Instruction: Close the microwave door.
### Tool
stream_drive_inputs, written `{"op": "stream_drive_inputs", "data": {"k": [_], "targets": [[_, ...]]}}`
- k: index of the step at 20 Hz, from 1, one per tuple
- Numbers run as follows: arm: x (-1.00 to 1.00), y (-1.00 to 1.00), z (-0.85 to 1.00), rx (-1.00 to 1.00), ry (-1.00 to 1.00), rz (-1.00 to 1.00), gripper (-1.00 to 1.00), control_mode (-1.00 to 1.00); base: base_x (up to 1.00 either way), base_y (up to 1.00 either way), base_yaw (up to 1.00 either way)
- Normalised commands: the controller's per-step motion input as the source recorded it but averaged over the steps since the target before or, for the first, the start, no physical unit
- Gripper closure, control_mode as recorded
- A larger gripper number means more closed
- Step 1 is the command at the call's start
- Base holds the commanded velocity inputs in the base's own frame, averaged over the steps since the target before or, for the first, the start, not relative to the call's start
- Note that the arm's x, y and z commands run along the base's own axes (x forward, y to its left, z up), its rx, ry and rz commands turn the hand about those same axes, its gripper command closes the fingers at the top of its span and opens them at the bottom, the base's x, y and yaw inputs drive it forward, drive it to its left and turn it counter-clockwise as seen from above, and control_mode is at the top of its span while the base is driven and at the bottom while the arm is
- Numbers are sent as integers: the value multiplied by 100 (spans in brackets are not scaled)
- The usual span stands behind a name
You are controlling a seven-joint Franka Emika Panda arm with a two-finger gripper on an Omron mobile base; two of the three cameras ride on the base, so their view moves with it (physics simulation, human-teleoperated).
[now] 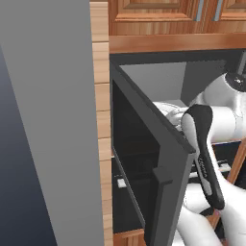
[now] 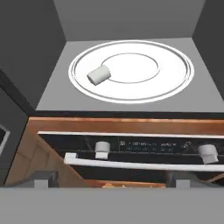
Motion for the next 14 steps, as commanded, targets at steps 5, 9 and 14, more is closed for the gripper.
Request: {"op": "stream_drive_inputs", "data": {"k": [5, 9, 14], "targets": [[-100, 2, 61, 2, -27, 0, -100, -100, 0, 0, 0], [-100, 1, 87, 0, -19, 0, -100, -100, 0, 0, 0], [-100, 0, 58, 0, -11, 0, -100, -100, 0, 0, 0]]}}
